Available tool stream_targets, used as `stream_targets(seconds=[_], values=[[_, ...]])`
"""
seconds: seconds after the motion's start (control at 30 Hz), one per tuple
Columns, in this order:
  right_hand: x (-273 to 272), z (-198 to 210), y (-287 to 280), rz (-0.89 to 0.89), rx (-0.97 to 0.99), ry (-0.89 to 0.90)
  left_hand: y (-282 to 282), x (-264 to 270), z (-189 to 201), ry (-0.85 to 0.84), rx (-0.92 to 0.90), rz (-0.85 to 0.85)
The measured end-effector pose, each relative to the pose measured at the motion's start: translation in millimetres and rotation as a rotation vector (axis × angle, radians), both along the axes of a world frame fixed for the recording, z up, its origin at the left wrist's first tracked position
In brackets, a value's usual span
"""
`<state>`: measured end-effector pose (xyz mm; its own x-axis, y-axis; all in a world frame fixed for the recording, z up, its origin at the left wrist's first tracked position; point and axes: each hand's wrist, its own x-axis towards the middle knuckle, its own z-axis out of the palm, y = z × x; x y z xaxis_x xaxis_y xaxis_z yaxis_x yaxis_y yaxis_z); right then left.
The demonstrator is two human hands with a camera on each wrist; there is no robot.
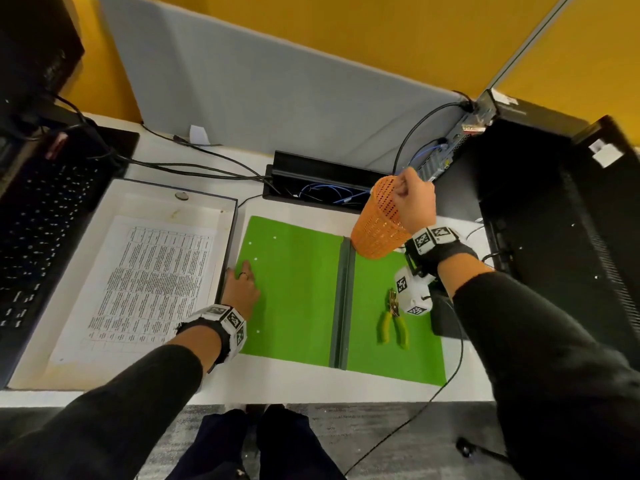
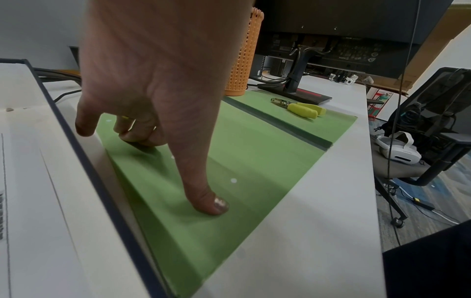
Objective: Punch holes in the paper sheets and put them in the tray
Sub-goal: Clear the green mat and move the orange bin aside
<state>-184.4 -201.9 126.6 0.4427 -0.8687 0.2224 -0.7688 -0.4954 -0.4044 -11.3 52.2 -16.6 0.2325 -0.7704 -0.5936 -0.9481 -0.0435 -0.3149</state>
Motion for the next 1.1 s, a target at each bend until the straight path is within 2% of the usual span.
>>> stream_targets(seconds=[0.33,0.6,0.87,1.1], values=[[-12.3,-6.6,-26.0,-0.129,0.141,0.187,0.4,0.9,1.4,-0.015,0.0,-0.024],[-17.4,-5.5,-24.4,-0.129,0.118,0.307,1.0,3.0,4.2,0.024,-0.016,-0.037],[-21.4,-6.5,-31.2,-0.159,0.023,0.166,7.4,13.1,0.3,0.075,-0.035,-0.004],[5.4,1.2,-21.7,0.038,-0.1,-0.018,10.4,7.7,5.5,0.152,-0.025,0.026]])
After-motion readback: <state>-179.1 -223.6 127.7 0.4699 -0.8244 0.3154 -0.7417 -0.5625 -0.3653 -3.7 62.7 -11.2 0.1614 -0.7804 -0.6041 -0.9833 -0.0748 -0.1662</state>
